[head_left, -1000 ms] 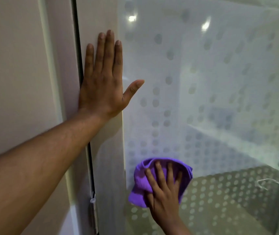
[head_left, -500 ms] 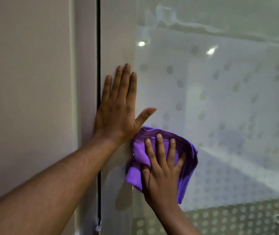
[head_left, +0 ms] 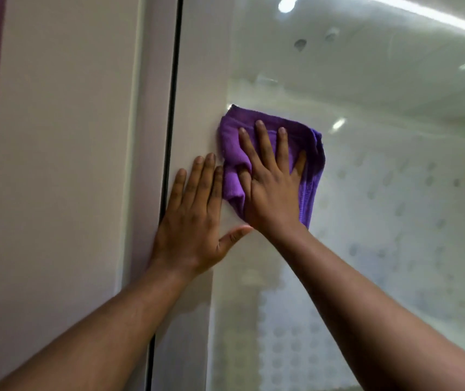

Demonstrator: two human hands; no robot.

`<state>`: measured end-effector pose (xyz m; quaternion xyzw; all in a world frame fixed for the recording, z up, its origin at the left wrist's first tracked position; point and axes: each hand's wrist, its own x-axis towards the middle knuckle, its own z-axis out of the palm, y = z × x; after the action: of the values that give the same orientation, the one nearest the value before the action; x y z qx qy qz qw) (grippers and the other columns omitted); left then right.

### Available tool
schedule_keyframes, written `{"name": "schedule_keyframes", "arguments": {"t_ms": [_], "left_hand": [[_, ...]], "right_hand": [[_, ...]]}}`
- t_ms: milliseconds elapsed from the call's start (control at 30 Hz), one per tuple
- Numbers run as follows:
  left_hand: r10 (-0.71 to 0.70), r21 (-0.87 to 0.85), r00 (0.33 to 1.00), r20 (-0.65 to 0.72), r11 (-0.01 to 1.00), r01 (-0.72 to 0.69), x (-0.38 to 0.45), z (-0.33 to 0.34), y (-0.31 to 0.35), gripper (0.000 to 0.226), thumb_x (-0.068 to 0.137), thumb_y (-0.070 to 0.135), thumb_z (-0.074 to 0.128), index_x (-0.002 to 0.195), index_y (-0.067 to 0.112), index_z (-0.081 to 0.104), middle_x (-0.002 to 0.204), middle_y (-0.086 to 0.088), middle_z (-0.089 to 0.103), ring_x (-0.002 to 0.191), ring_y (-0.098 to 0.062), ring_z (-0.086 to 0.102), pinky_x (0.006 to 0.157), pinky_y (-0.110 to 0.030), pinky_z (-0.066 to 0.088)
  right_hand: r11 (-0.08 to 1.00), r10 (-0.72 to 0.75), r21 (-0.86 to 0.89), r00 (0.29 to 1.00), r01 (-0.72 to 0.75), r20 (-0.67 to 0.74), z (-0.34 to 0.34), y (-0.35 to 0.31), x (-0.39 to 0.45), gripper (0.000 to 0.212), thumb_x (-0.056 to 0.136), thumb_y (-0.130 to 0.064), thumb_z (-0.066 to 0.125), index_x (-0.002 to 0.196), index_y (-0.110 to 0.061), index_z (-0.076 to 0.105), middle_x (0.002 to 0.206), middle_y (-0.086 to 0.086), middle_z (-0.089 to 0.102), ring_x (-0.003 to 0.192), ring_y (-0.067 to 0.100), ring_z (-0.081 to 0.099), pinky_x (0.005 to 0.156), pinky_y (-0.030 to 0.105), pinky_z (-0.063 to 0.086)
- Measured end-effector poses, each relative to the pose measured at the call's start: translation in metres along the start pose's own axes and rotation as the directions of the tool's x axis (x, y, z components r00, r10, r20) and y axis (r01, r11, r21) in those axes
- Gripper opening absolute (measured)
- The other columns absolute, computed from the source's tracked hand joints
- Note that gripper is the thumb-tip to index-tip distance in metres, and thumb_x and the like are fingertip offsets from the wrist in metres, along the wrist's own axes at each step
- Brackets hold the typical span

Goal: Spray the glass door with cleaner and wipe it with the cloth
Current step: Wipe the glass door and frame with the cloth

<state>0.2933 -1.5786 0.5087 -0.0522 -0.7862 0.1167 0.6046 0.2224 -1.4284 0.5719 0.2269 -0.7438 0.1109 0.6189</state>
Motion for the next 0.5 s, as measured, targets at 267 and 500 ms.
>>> {"name": "schedule_keyframes", "arguments": {"t_ms": [267, 500], "left_hand": [[0.03, 0.021, 0.999, -0.012, 0.999, -0.029, 0.0, 0.005, -0.003, 0.105, 0.1, 0.08, 0.011, 0.167, -0.001, 0.014, 0.176, -0.023, 0.004, 0.165, -0.037, 0.004, 0.132, -0.058, 0.012], [0.016, 0.045, 1.0, 0.0, 0.999, -0.016, -0.002, 0.004, 0.0, 0.106, 0.1, 0.08, 0.012, 0.167, -0.002, 0.011, 0.177, -0.022, 0.002, 0.165, -0.037, 0.001, 0.133, -0.057, 0.009]], "right_hand": [[1.0, 0.014, -0.014, 1.0, -0.014, 0.0, -0.024, 0.065, 0.048, 0.063, 0.105, -0.042, 0.021, 0.168, -0.036, 0.015, 0.178, -0.006, 0.008, 0.165, 0.029, 0.003, 0.125, 0.07, 0.01], [0.781, 0.622, 0.128, 0.781, -0.612, -0.063, -0.035, 0.162, 0.004, 0.066, 0.106, -0.042, 0.019, 0.169, -0.027, 0.009, 0.178, -0.009, 0.006, 0.165, 0.026, 0.001, 0.126, 0.067, 0.006]]}}
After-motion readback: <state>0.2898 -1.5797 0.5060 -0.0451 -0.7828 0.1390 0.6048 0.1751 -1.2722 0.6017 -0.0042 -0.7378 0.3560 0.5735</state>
